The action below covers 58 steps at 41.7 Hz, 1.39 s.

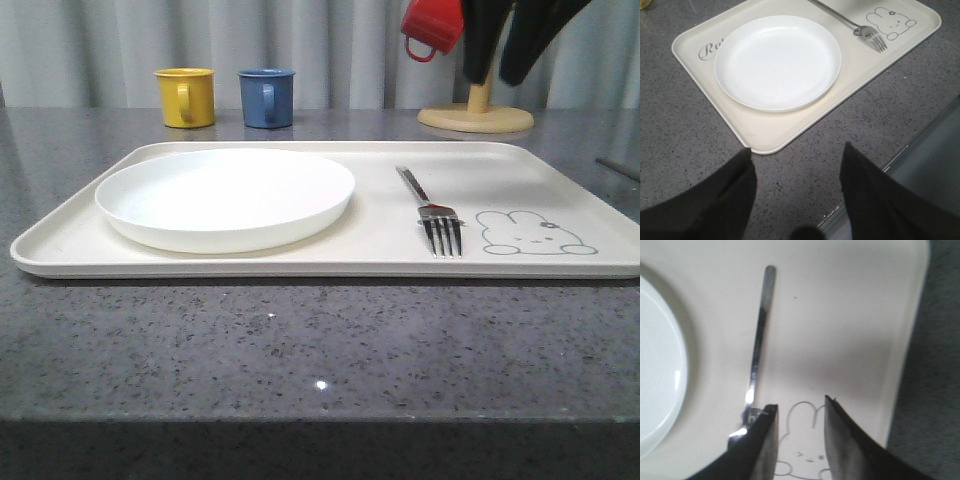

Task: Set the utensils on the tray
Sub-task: 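Carry the fork onto the tray beside the plate and release it, then return the right gripper and grasp the steel chopsticks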

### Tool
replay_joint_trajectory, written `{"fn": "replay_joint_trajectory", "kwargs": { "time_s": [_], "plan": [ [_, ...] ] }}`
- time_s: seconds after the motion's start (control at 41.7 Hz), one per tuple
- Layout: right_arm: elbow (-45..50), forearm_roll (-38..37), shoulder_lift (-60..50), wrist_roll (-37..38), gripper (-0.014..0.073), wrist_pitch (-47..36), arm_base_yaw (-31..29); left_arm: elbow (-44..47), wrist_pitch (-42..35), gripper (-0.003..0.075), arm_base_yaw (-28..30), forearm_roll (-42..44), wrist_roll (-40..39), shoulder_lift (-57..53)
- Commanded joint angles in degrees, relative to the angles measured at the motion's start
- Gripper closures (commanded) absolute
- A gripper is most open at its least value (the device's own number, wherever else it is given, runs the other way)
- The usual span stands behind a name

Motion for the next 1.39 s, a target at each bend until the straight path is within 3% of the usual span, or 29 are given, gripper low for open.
{"fn": "replay_joint_trajectory", "kwargs": {
  "time_s": [0.0, 0.24, 0.503, 0.911, 1.366],
  "plan": [
    [0.35, -3.86, -6.16, -3.57, 0.0330, 6.29, -3.74, -1.40, -4.10, 0.0356, -0.48, -0.46, -0.43, 0.15],
    [6.02, 3.23, -8.22, -19.58, 0.0330, 6.45, -17.83, -1.40, -4.10, 0.0356, -0.48, -0.46, -0.43, 0.15],
    [9.30, 5.18, -8.09, -26.55, 0.0330, 4.52, -29.30, -1.40, -4.10, 0.0356, -0.48, -0.46, -0.43, 0.15],
    [9.42, 12.27, -0.71, -31.09, 0.0330, 3.69, -29.75, -1.40, -4.10, 0.0356, -0.48, -0.46, -0.43, 0.15],
    [9.37, 12.22, 2.91, -31.84, 0.0330, 0.60, -29.64, -1.40, -4.10, 0.0356, -0.48, -0.46, -0.43, 0.15]
  ]
}}
